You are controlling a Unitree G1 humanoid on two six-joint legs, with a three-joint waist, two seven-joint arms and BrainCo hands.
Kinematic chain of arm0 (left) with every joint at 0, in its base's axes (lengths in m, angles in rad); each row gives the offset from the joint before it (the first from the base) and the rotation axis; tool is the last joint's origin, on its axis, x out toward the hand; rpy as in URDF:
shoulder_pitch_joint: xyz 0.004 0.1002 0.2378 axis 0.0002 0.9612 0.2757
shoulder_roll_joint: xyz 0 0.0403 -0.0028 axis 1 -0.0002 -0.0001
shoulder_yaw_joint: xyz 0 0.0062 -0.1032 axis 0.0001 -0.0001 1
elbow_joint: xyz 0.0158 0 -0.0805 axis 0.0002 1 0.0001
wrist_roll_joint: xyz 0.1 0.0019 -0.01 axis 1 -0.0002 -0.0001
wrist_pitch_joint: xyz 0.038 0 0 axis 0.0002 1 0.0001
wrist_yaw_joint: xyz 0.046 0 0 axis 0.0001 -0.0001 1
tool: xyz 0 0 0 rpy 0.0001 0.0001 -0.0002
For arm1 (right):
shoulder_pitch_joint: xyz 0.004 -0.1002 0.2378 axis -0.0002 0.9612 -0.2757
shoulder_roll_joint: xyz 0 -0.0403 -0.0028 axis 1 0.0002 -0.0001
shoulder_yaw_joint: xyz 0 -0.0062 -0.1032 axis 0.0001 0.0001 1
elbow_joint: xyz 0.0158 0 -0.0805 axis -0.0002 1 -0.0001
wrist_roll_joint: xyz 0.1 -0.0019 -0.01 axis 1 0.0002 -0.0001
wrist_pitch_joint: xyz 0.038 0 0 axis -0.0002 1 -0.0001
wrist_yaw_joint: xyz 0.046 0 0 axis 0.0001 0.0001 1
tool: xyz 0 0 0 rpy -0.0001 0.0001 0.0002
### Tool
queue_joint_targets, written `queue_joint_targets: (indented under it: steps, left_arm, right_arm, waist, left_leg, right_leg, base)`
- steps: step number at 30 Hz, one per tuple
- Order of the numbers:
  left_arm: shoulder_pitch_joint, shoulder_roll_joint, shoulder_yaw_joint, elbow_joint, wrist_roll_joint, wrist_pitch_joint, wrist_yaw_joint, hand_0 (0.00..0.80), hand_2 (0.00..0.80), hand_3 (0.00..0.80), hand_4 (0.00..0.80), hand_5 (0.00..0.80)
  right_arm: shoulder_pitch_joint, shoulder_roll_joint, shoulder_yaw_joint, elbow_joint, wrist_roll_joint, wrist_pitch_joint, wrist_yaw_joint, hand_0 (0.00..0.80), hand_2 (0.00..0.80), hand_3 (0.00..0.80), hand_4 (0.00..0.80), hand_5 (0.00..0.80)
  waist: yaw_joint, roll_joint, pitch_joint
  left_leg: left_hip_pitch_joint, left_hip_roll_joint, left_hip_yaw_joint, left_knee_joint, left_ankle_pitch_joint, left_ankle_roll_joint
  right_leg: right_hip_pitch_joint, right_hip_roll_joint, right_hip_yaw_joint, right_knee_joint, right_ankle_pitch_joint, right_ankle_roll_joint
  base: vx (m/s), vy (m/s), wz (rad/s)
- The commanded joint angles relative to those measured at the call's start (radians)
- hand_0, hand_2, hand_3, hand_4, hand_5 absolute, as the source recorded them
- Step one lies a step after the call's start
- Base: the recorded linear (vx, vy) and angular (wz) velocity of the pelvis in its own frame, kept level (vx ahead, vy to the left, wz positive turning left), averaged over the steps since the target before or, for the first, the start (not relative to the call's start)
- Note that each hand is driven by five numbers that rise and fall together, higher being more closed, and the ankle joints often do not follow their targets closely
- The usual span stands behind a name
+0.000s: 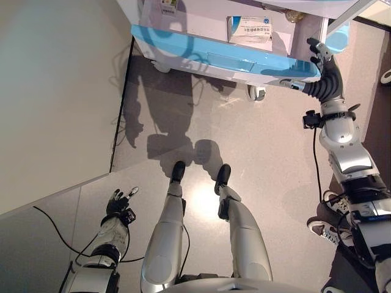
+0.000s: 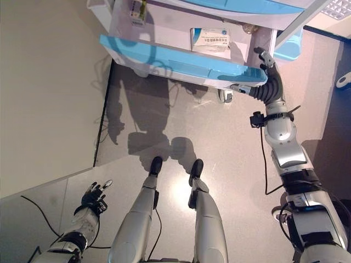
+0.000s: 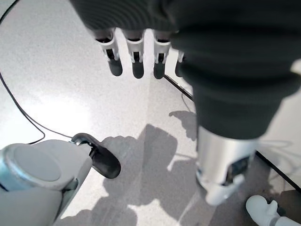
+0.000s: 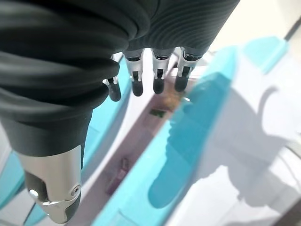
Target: Open the drawer and pick up the medicine
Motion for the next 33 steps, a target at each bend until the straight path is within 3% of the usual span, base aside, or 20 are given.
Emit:
queue_joint_targets:
  steps: [1,3,4,11,20,24,25,26,27,30,31,33]
  left_arm:
    - [0.019,0.004,0.056,0.042,0.005,-0.022,0.018,0.0,0.0,0.0,0.0,0.0]
    - [0.018,0.004,0.056,0.042,0.005,-0.022,0.018,0.0,0.0,0.0,0.0,0.0]
    - [0.018,0.009,0.057,0.043,-0.002,-0.023,0.018,0.0,0.0,0.0,0.0,0.0]
    - [0.02,0.022,0.056,0.051,-0.016,-0.016,0.011,0.0,0.0,0.0,0.0,0.0]
    - [0.015,0.048,0.026,0.064,-0.042,-0.008,-0.014,0.0,0.0,0.0,0.0,0.0]
    - [0.007,0.06,0.006,0.073,-0.059,-0.003,-0.023,0.0,0.0,0.0,0.0,0.0]
    - [0.007,0.062,0.001,0.075,-0.066,-0.004,-0.024,0.0,0.0,0.0,0.0,0.0]
    - [0.005,0.062,0.002,0.075,-0.066,-0.004,-0.024,0.0,0.0,0.0,0.0,0.0]
    - [0.002,0.067,-0.004,0.081,-0.068,-0.001,-0.026,0.0,0.0,0.0,0.0,0.0]
    - [-0.005,0.071,-0.008,0.092,-0.071,0.0,-0.023,0.0,0.0,0.0,0.0,0.0]
    - [-0.007,0.073,-0.009,0.091,-0.073,-0.001,-0.022,0.0,0.0,0.0,0.0,0.0]
    - [-0.006,0.075,-0.011,0.094,-0.075,-0.001,-0.022,0.0,0.0,0.0,0.0,0.0]
  right_arm:
    - [-0.073,-0.05,-0.003,-0.028,0.122,-0.074,-0.012,0.0,0.0,0.0,0.0,0.0]
    - [-0.074,-0.05,-0.003,-0.027,0.123,-0.074,-0.011,0.0,0.0,0.0,0.0,0.0]
    - [-0.092,-0.043,-0.005,-0.03,0.203,-0.093,0.004,0.0,0.0,0.0,0.0,0.0]
    - [-0.16,-0.066,0.031,-0.01,0.364,-0.092,0.058,0.0,0.0,0.0,0.0,0.0]
    - [-0.441,-0.115,0.283,0.235,0.457,0.004,0.147,0.0,0.0,0.0,0.0,0.0]
    - [-0.583,-0.073,0.394,0.396,0.442,0.048,0.166,0.0,0.0,0.0,0.0,0.0]
    - [-0.613,-0.059,0.419,0.439,0.422,0.06,0.171,0.0,0.0,0.0,0.0,0.0]
    - [-0.618,-0.058,0.421,0.443,0.422,0.059,0.172,0.0,0.0,0.0,0.0,0.0]
    - [-0.661,-0.033,0.454,0.499,0.372,0.075,0.163,0.0,0.0,0.0,0.0,0.0]
    - [-0.705,0.016,0.468,0.586,0.322,0.09,0.155,0.0,0.0,0.0,0.0,0.0]
    - [-0.718,0.031,0.468,0.612,0.314,0.096,0.149,0.0,0.0,0.0,0.0,0.0]
    - [-0.742,0.064,0.474,0.678,0.281,0.107,0.145,0.0,0.0,0.0,0.0,0.0]
  waist:
    - [-0.019,0.025,-0.027]
    - [-0.019,0.025,-0.027]
    - [-0.018,0.022,-0.028]
    - [-0.009,0.004,-0.033]
    - [0.017,-0.01,-0.033]
    - [0.031,-0.011,-0.032]
    - [0.032,-0.015,-0.035]
    - [0.033,-0.011,-0.03]
    - [0.035,-0.014,-0.033]
    - [0.042,-0.014,-0.031]
    - [0.046,-0.009,-0.026]
    - [0.048,-0.012,-0.028]
  left_leg:
    - [0.005,-0.056,-0.001,-0.067,0.052,0.053]
    - [0.005,-0.056,-0.001,-0.067,0.052,0.053]
    - [0.005,-0.057,-0.002,-0.066,0.052,0.052]
    - [0.009,-0.057,-0.004,-0.064,0.049,0.05]
    - [0.014,-0.052,-0.007,-0.061,0.05,0.045]
    - [0.017,-0.051,-0.009,-0.062,0.053,0.042]
    - [0.03,-0.052,-0.012,-0.062,0.027,0.039]
    - [0.017,-0.052,-0.009,-0.06,0.054,0.042]
    - [0.03,-0.052,-0.016,-0.059,0.028,0.038]
    - [0.03,-0.054,-0.02,-0.058,0.027,0.039]
    - [0.016,-0.054,-0.018,-0.057,0.054,0.042]
    - [0.029,-0.055,-0.023,-0.058,0.027,0.04]
  right_leg:
    - [0.045,-0.004,-0.036,0.075,-0.069,0.041]
    - [0.045,-0.004,-0.036,0.076,-0.069,0.041]
    - [0.046,-0.004,-0.037,0.079,-0.071,0.04]
    - [0.052,-0.005,-0.043,0.084,-0.073,0.041]
    - [0.057,-0.01,-0.055,0.093,-0.075,0.036]
    - [0.062,-0.01,-0.06,0.093,-0.077,0.032]
    - [0.072,-0.009,-0.053,0.101,-0.104,0.038]
    - [0.062,-0.011,-0.062,0.096,-0.078,0.032]
    - [0.071,-0.009,-0.054,0.104,-0.105,0.037]
    - [0.071,-0.01,-0.057,0.108,-0.106,0.037]
    - [0.06,-0.012,-0.067,0.103,-0.079,0.031]
    - [0.07,-0.01,-0.059,0.11,-0.106,0.037]
  base:
    - [0.0,0.0,0.0]
    - [0.006,-0.003,0.02]
    - [0.017,-0.008,0.04]
    - [0.005,-0.005,0.02]
    - [0.002,-0.004,0.02]
    - [0.03,-0.009,0.01]
    - [0.0,0.0,0.0]
    - [0.104,-0.03,0.06]
    - [0.009,-0.001,0.06]
    - [0.007,-0.003,0.03]
    - [0.007,-0.002,0.04]
    - [0.056,-0.014,0.07]
